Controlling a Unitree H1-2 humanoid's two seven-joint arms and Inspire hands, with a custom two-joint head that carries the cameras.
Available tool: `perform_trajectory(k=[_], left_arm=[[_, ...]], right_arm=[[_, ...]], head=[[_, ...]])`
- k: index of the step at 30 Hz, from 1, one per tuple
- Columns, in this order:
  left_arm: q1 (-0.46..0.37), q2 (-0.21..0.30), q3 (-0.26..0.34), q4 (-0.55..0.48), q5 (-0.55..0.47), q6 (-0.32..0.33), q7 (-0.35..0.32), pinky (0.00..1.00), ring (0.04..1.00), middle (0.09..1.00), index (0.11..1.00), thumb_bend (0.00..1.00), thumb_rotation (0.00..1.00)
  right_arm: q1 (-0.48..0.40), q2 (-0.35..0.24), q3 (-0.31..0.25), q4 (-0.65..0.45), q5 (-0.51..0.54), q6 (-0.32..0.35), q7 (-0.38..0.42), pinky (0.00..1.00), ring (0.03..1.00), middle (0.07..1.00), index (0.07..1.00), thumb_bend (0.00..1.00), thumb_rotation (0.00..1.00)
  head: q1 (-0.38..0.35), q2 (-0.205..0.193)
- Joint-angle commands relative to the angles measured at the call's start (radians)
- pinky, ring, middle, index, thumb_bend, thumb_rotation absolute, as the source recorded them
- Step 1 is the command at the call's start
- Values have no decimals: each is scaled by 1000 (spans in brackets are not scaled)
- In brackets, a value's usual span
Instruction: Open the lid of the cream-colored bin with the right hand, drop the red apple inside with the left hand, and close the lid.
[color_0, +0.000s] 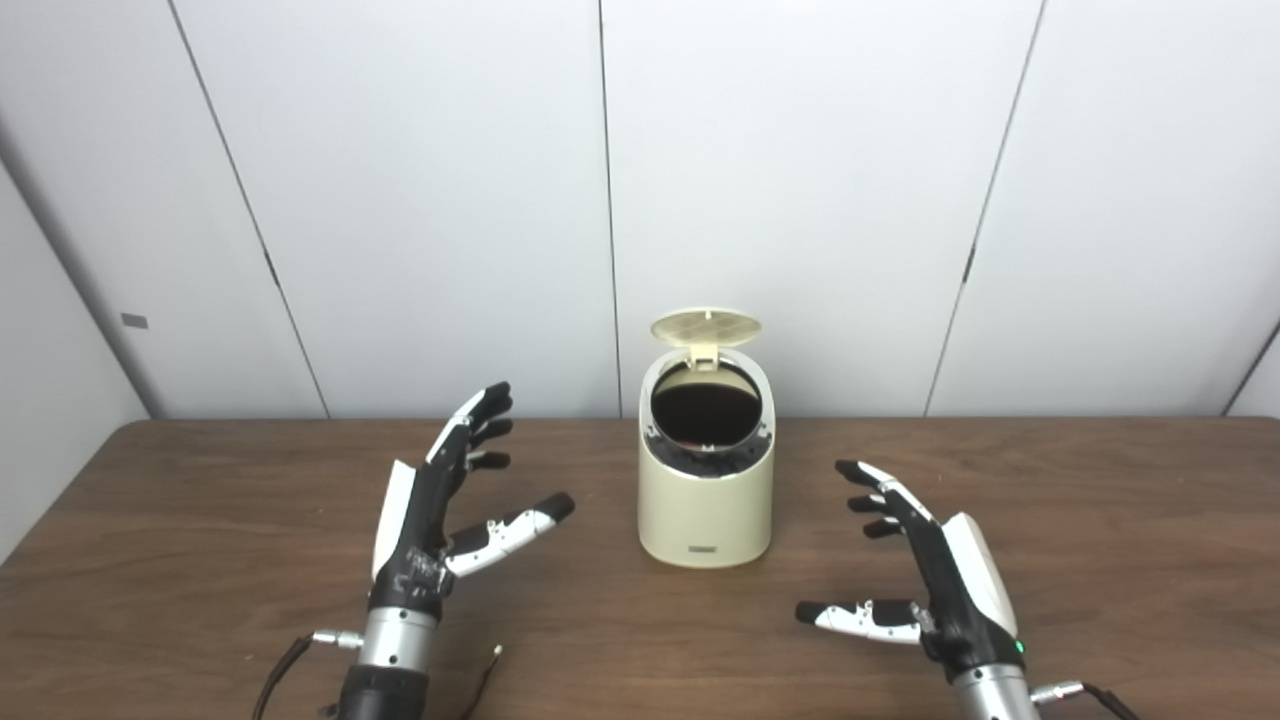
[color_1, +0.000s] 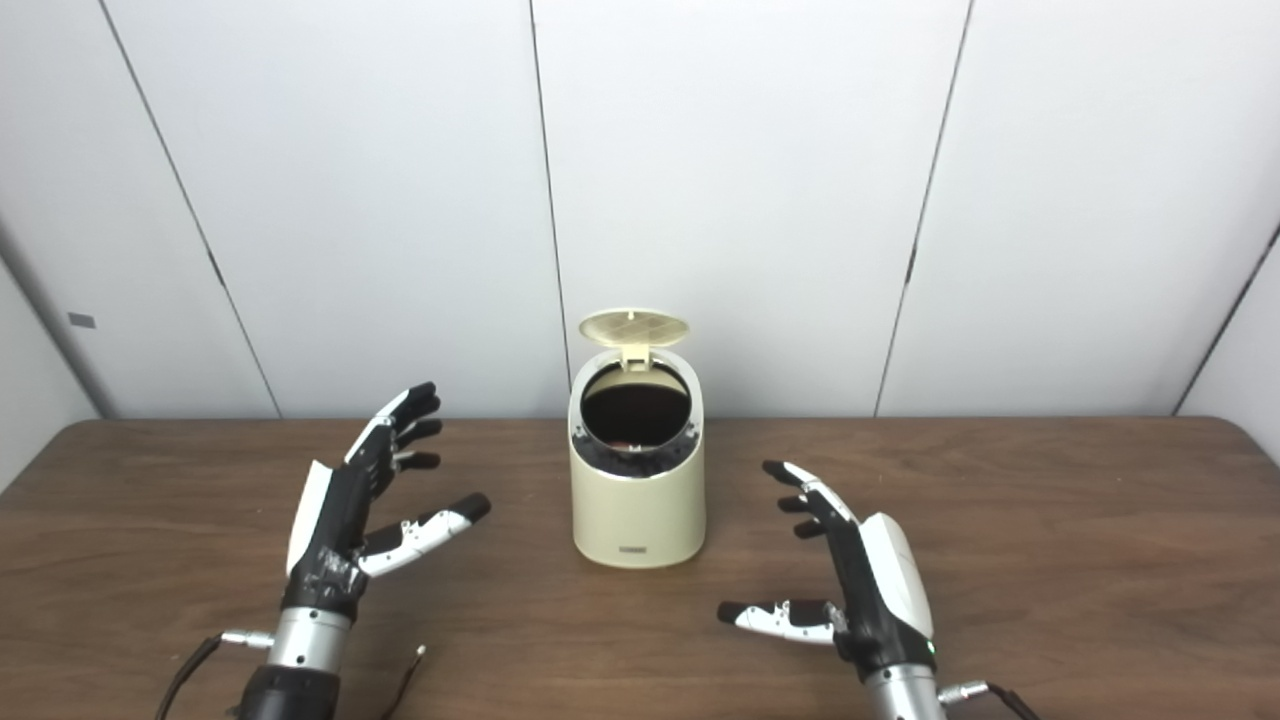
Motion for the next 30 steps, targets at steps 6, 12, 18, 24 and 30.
perform_trajectory(k=[6,12,18,24,30], left_arm=[[-3,2,9,45,-45,-105,-51,712,816,889,924,855,300],[-7,-11,19,108,-46,-148,-56,714,806,872,918,843,267],[-18,-16,22,157,-33,-162,-54,702,808,861,905,829,249],[-25,-20,21,171,-32,-151,-59,696,820,868,914,814,216],[-29,-27,21,174,-42,-141,-66,682,811,874,920,809,201]], right_arm=[[-36,-26,-17,-32,40,-58,-3,663,762,844,827,742,87],[-92,-75,-15,-39,47,-105,19,663,772,841,826,718,164],[-198,-109,-5,-71,19,-43,81,683,780,846,847,723,290],[-326,-138,27,-112,-57,52,186,639,786,856,867,698,413],[-443,-145,48,-114,-89,110,258,543,765,850,855,777,390]], head=[[-7,3],[-8,1],[-11,-9],[-15,-20],[-17,-31]])
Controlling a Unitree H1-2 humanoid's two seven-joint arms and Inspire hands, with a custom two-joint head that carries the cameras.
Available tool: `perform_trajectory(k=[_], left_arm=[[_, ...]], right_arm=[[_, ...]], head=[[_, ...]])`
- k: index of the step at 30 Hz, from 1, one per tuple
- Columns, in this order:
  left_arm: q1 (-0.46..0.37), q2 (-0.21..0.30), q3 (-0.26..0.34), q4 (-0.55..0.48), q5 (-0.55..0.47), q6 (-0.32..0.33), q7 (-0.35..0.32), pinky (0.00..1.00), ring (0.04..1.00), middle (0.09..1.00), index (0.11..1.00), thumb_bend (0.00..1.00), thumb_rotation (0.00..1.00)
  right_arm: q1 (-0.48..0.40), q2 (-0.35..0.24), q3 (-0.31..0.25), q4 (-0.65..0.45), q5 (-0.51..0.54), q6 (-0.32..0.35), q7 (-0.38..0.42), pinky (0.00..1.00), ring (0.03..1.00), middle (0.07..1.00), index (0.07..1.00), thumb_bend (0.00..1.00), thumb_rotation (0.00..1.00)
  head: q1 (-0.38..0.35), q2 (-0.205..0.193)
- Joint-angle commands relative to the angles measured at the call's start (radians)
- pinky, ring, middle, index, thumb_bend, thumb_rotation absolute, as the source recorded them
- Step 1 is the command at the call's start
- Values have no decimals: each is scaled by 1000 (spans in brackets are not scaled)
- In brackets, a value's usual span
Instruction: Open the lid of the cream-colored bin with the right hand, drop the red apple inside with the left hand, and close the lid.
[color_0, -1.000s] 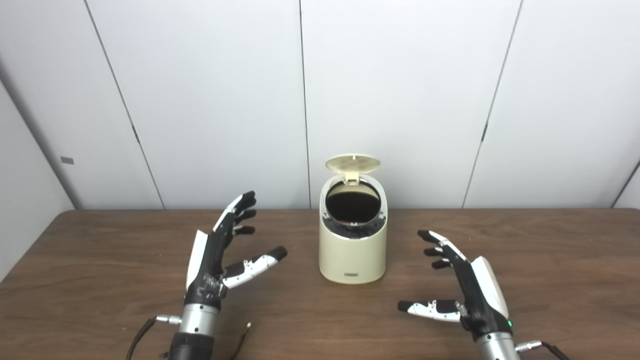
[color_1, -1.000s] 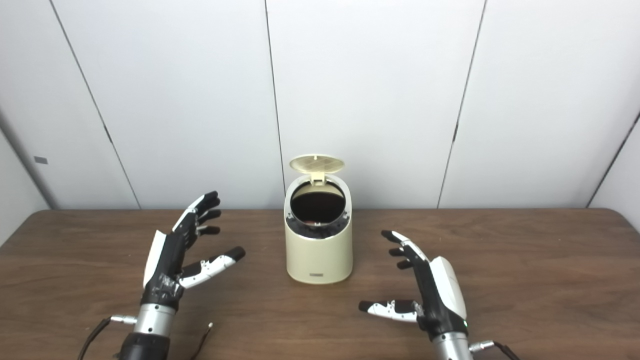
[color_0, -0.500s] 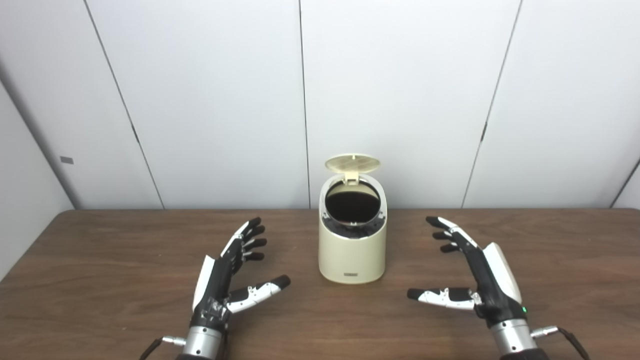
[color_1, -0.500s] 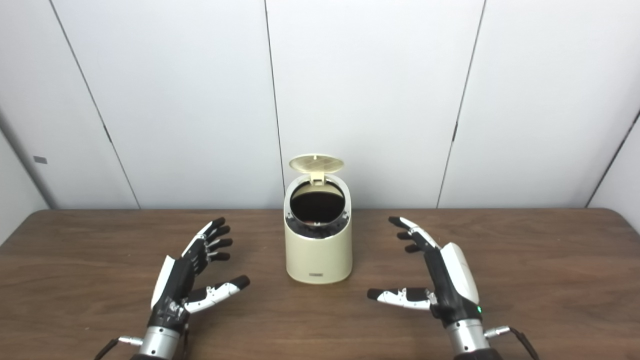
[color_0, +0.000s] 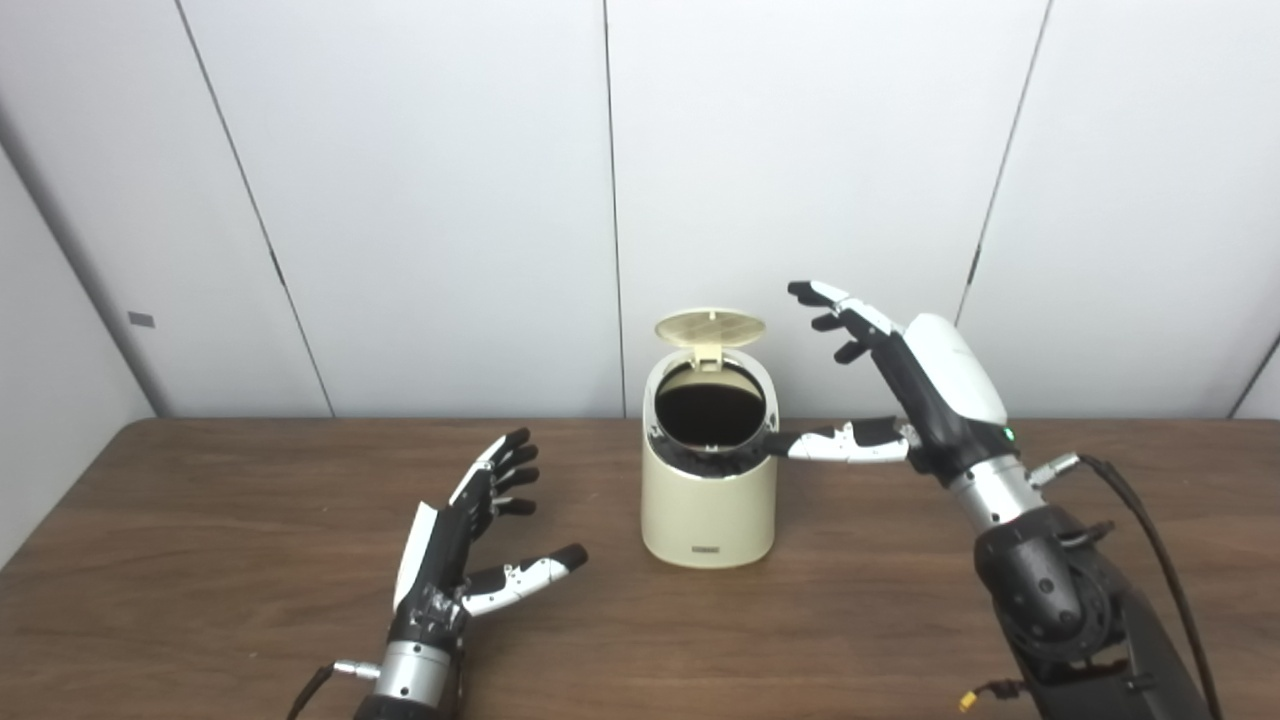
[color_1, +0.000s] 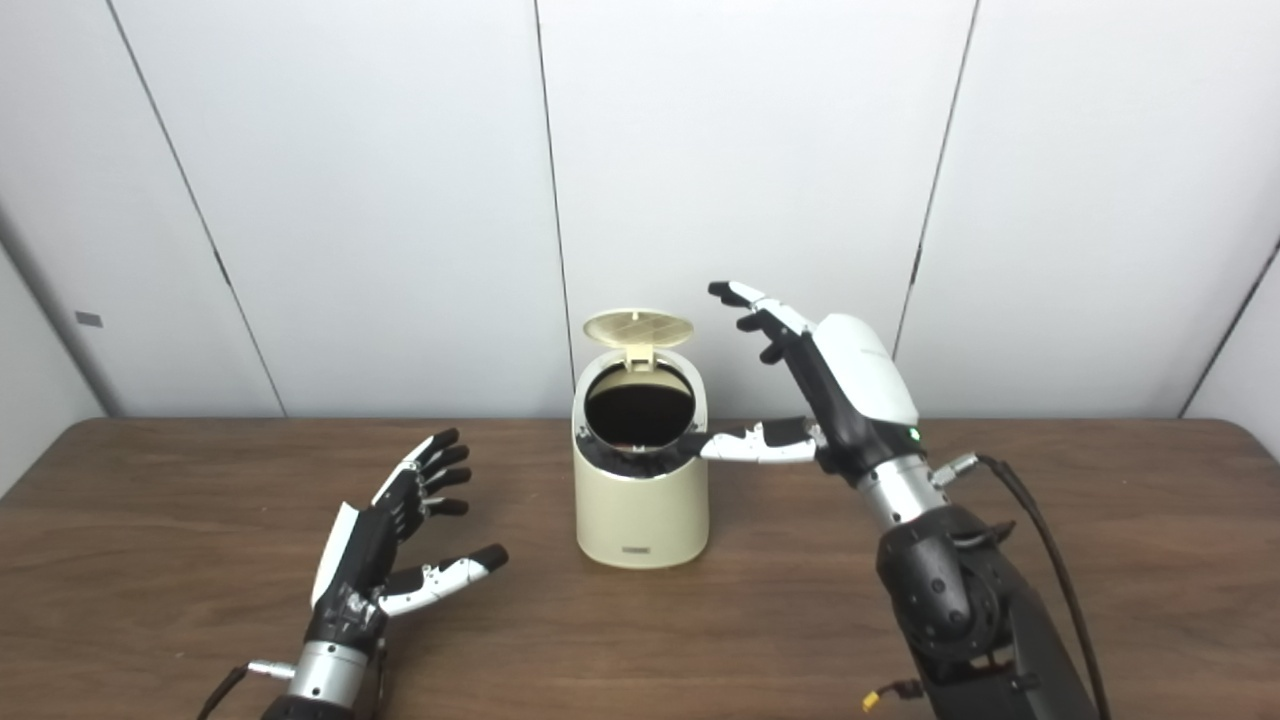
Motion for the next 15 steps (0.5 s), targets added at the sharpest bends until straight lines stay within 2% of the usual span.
perform_trajectory(k=[1,6,12,15], left_arm=[[-20,-6,1,8,0,-19,-2,681,811,875,921,807,200],[-19,-8,0,2,6,-7,-2,688,819,879,919,805,209],[-19,-8,-2,7,10,-13,-2,720,839,888,920,808,218],[-21,-10,-1,10,11,-13,1,707,835,888,918,815,225]], right_arm=[[-77,-16,4,-26,-6,-3,11,542,766,852,854,779,386],[-153,-43,41,-3,-68,0,54,612,788,850,861,772,405],[-225,-60,77,25,-121,20,110,633,798,840,855,782,443],[-248,-67,92,35,-129,27,144,700,837,836,857,777,474]], head=[[2,-2],[1,-5],[4,-6],[3,-5]])
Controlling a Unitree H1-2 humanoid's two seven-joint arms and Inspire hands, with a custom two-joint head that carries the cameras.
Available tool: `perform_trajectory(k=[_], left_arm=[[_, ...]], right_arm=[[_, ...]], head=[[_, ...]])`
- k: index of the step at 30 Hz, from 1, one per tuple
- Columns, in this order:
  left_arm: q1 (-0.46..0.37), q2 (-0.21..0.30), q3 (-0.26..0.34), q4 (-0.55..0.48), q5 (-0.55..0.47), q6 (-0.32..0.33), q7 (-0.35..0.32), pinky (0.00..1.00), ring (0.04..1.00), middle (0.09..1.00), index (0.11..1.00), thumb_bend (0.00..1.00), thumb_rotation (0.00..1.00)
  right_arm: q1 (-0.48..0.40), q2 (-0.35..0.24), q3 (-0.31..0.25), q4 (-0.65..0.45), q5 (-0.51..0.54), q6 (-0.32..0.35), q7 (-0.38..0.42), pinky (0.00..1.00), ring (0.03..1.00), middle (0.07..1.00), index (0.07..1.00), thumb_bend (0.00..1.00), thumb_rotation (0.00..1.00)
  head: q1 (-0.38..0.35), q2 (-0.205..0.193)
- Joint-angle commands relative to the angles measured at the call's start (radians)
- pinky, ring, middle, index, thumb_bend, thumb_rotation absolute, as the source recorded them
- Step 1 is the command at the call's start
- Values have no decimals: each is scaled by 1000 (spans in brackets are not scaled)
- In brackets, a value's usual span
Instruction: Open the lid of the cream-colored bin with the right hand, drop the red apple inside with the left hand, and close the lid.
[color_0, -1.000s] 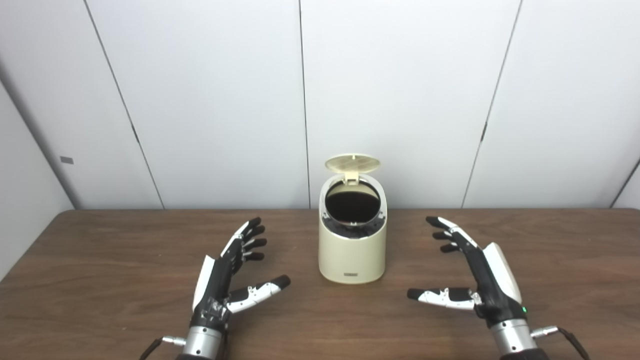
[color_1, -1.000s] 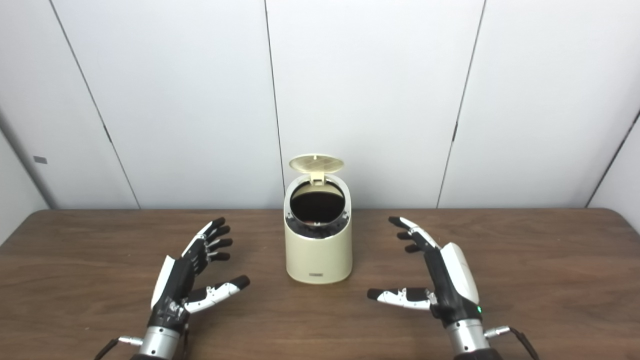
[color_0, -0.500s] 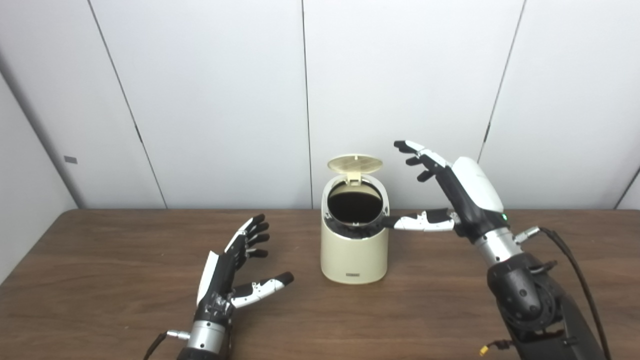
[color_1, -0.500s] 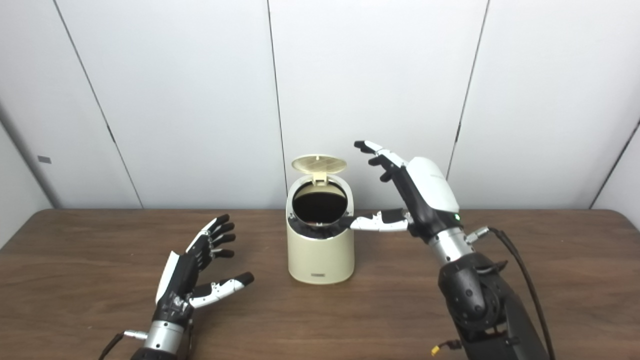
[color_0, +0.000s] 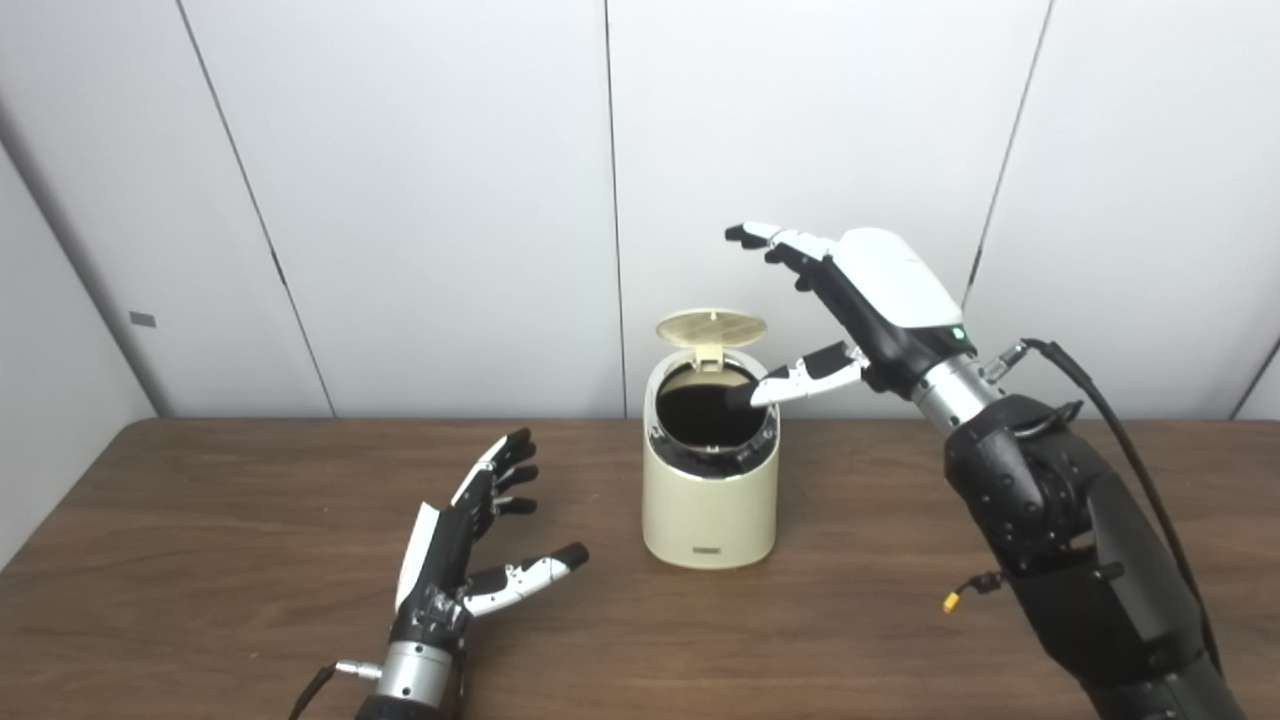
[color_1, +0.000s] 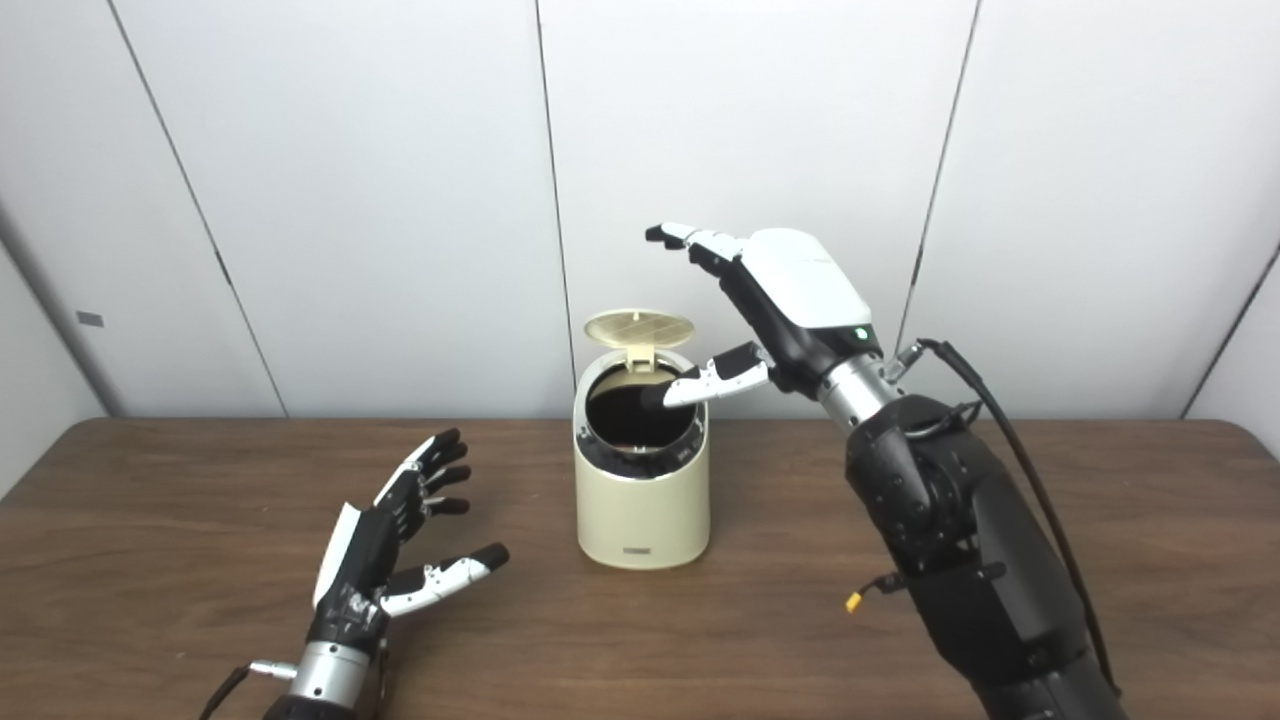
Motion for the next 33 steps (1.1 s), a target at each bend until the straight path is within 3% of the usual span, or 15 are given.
perform_trajectory(k=[1,5,11,14,17,24,33], left_arm=[[-18,-7,1,8,7,-14,3,706,835,887,917,818,225],[-16,-11,0,-5,23,7,11,712,833,882,914,823,229],[-17,-17,7,-7,32,5,16,698,826,877,909,818,228],[-17,-19,9,-12,41,9,19,699,819,871,906,816,229],[-17,-19,11,-13,55,12,26,693,817,868,903,820,245],[-13,-24,13,-26,58,22,25,696,817,864,901,823,251],[-6,-30,15,-54,73,53,26,701,815,866,899,832,275]], right_arm=[[-70,-18,1,-7,-10,0,14,720,849,832,856,766,501],[-84,-25,15,15,-8,-11,30,760,895,825,826,648,566],[-75,-20,28,37,-24,-43,2,743,890,799,783,688,595],[-69,-19,34,33,-31,-41,6,741,877,781,772,664,556],[-63,-27,48,23,-47,-39,20,829,881,779,771,640,544],[-52,-34,48,9,-47,-44,31,860,866,753,746,639,550],[-30,-46,47,-15,-41,-68,38,835,854,721,714,643,540]], head=[[1,0],[4,0],[6,3],[6,7],[8,10],[12,21],[26,36]])
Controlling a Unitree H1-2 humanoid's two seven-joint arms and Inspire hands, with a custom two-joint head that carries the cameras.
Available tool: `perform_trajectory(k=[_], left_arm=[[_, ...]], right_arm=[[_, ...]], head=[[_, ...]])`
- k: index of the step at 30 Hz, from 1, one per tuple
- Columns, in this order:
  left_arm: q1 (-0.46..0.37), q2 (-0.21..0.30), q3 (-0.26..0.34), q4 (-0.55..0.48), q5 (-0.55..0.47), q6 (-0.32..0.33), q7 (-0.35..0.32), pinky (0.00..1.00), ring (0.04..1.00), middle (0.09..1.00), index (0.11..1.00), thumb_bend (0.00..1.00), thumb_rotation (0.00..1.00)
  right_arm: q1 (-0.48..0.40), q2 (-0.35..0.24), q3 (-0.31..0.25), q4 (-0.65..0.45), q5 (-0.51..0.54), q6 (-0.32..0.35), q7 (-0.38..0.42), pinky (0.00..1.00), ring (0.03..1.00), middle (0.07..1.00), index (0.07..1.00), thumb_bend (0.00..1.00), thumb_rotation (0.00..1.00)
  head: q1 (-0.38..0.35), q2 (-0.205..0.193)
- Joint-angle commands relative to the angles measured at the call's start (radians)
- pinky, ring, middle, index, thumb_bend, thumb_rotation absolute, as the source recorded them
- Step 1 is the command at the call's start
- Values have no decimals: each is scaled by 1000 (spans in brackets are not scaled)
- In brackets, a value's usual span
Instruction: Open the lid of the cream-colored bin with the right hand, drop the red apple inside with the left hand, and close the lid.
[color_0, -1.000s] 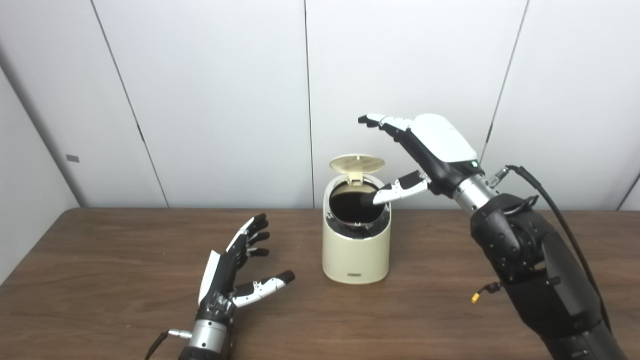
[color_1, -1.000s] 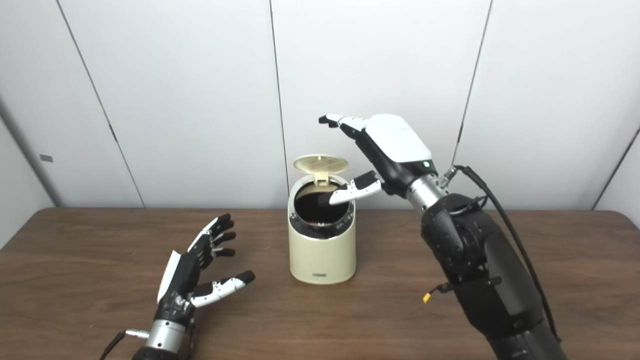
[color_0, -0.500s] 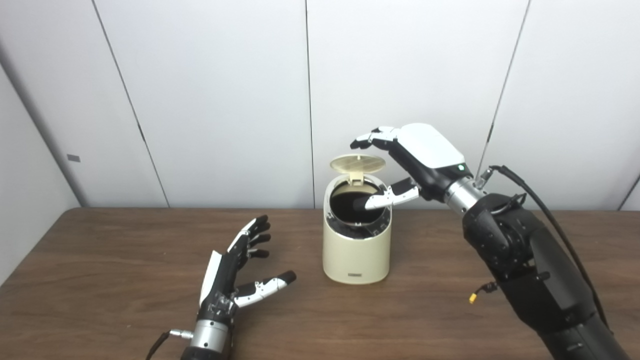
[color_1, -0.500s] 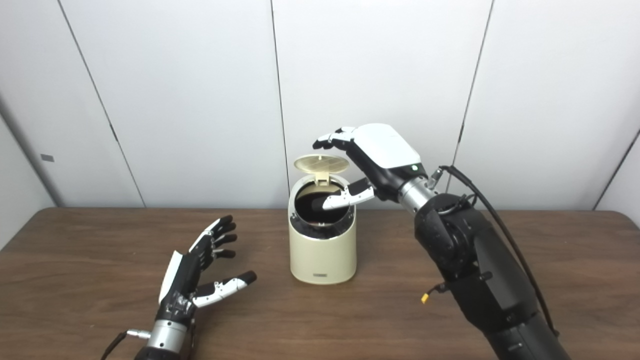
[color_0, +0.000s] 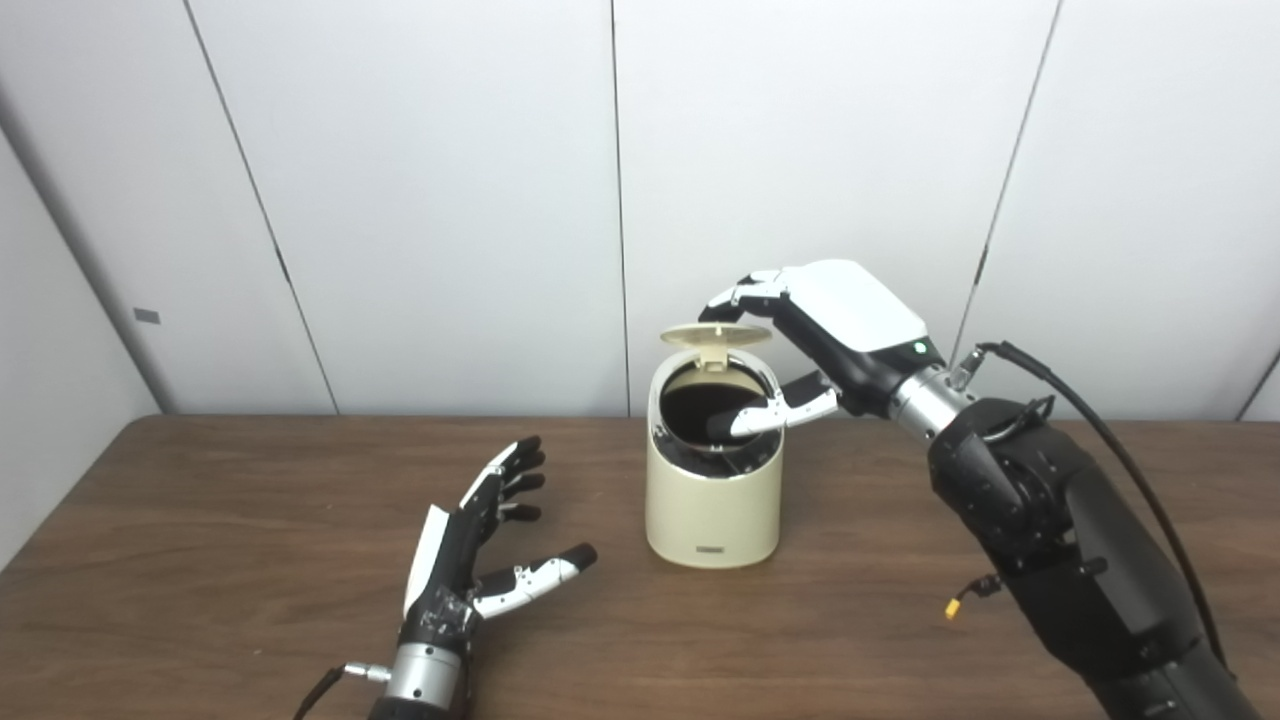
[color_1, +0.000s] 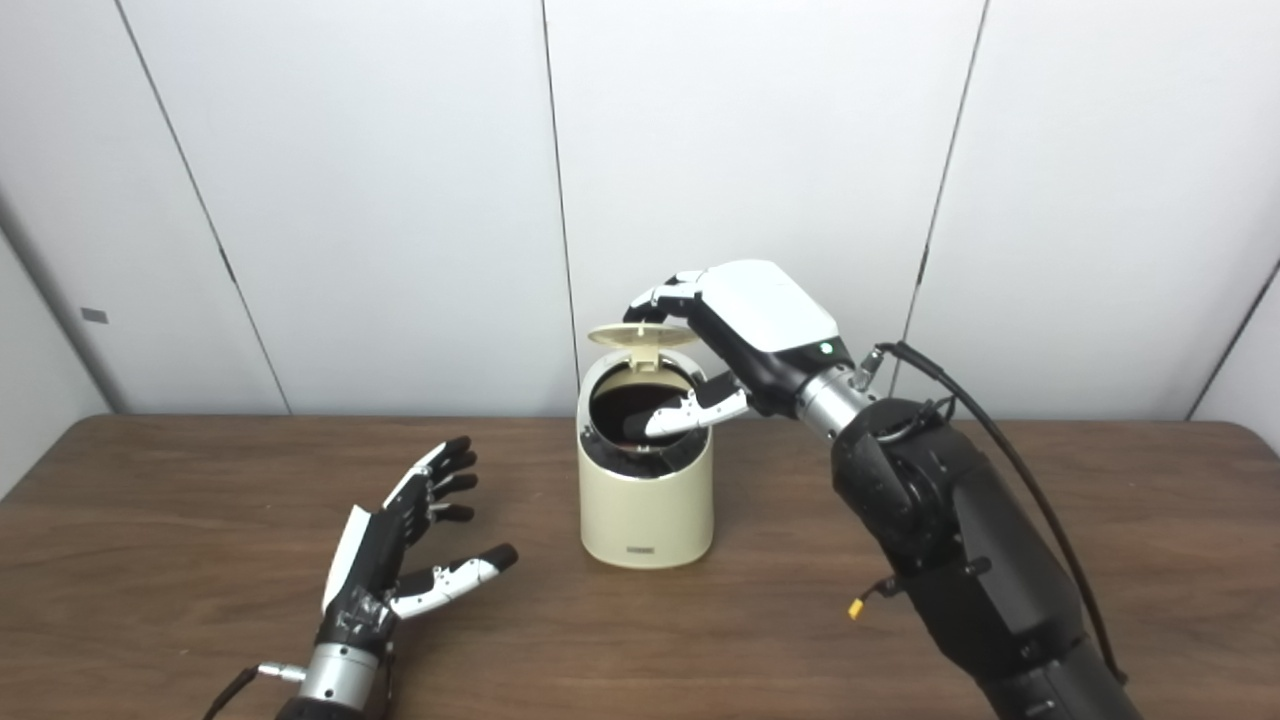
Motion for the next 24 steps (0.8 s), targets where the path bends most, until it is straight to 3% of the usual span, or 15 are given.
perform_trajectory(k=[1,4,8,18,24], left_arm=[[-21,-3,5,-21,2,-5,14,697,814,866,899,833,270],[-21,-5,7,-22,9,-7,21,710,814,863,897,833,265],[-18,-4,6,-32,5,3,16,721,817,861,898,822,252],[-21,-3,6,-33,29,6,30,724,815,849,890,827,268],[-19,-7,7,-45,22,15,24,726,820,851,892,824,263]], right_arm=[[-29,-19,-14,-43,1,-22,-14,825,856,722,713,642,538],[-14,-19,-12,-63,-4,-16,-10,814,849,718,711,641,521],[15,-23,-10,-72,1,-32,-17,884,844,715,716,637,548],[65,-23,-8,-79,-29,-69,-33,834,823,700,708,648,495],[91,-11,-9,-93,-10,-70,-19,858,833,706,709,653,465]], head=[[1,6],[2,10],[3,13],[5,19],[9,30]])
